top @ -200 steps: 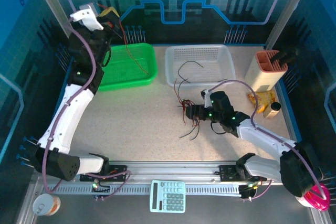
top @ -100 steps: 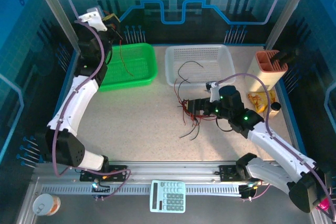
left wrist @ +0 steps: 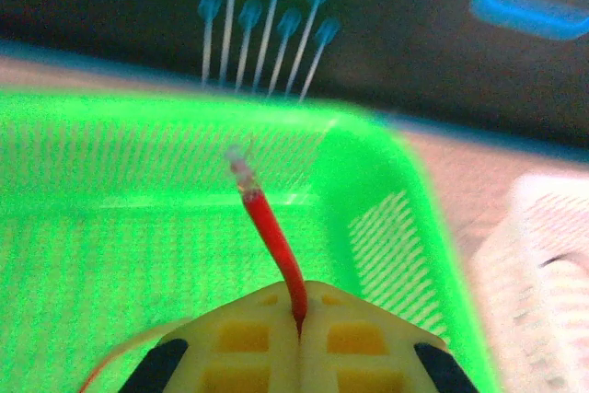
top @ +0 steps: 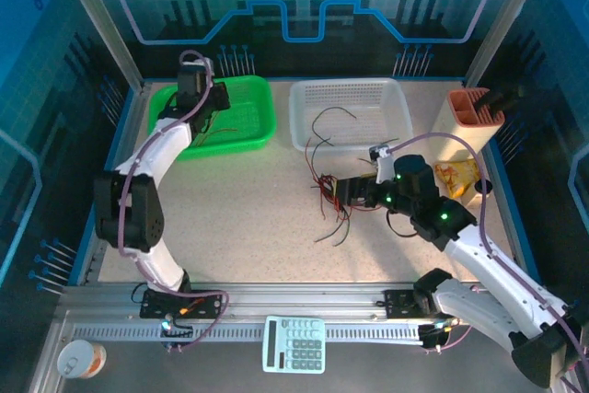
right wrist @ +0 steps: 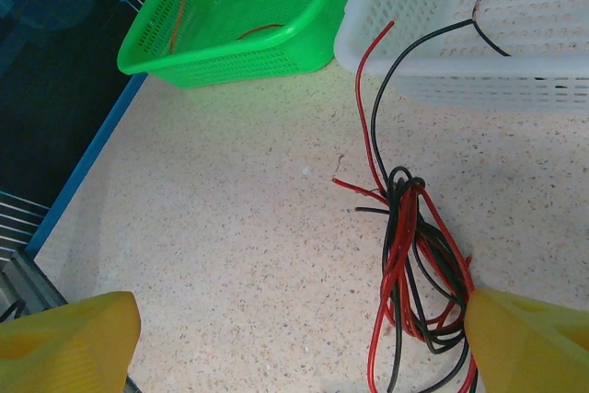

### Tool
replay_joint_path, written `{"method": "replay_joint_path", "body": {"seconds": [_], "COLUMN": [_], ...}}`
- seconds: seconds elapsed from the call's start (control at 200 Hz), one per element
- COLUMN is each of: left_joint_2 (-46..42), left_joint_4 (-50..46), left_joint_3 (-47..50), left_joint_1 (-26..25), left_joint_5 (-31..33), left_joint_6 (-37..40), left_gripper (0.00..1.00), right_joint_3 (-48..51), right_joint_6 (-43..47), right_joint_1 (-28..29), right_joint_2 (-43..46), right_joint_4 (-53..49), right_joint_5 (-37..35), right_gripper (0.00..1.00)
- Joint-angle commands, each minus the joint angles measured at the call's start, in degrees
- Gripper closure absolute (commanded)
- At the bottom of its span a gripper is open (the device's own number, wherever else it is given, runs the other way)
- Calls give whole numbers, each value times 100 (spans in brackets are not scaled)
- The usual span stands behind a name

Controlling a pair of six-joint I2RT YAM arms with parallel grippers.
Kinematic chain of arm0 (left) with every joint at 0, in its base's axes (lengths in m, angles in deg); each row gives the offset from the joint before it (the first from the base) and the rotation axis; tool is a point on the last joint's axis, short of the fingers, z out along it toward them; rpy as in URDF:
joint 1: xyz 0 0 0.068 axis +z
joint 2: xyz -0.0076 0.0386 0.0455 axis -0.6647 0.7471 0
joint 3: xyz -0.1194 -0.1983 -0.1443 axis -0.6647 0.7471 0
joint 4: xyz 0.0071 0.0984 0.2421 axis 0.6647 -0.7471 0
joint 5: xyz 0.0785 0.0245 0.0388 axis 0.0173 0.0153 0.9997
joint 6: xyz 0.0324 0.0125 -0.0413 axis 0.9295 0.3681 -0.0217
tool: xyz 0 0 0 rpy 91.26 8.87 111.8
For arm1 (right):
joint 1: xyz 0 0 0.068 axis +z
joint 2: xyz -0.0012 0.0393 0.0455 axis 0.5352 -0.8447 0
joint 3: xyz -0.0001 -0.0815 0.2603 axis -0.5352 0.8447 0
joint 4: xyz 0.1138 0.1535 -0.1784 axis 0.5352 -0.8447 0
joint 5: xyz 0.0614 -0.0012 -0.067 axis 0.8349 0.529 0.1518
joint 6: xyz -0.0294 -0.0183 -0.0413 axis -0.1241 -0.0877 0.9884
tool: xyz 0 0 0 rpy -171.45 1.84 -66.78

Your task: Untangle the cables

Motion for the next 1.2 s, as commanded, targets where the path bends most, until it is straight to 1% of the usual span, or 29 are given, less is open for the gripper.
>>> {"method": "replay_joint_path", "body": {"seconds": [0.0,0.065,0.22,0.325,0.39,0.485,0.685,0.745,0.85,1.025,1.195], "left_joint_2": [524,875,1491,1897,2075,2282,2406,2382,2296,2171,1870], "left_joint_4": [-1537,-2000,-2635,-3093,-3262,-3470,-3583,-3601,-3583,-3632,-3512], "left_joint_3": [-929,-1302,-1846,-2249,-2397,-2580,-2745,-2813,-2904,-3200,-3314], "left_joint_1": [63,63,62,64,66,67,71,71,70,63,63], "left_joint_5": [757,1047,1573,1839,1870,1879,1755,1640,1326,976,605], "left_joint_6": [508,602,770,868,947,1034,1076,1083,1054,842,556], "left_gripper": [100,100,100,100,100,89,51,42,32,21,14], "right_joint_3": [-61,-54,-70,-82,-89,-92,-87,-89,-91,-122,-152], "right_joint_6": [-67,-76,-77,-77,-72,-75,-80,-85,-94,-94,-85], "right_joint_1": [-22,-19,-24,-25,-25,-24,-20,-19,-23,-24,-27], "right_joint_2": [155,184,254,289,299,308,316,316,312,281,281], "right_joint_4": [-189,-221,-318,-388,-418,-447,-463,-461,-442,-433,-464], "right_joint_5": [-128,-145,-260,-332,-366,-385,-401,-405,-397,-400,-452], "right_gripper": [8,8,8,8,8,8,8,8,8,8,8]}}
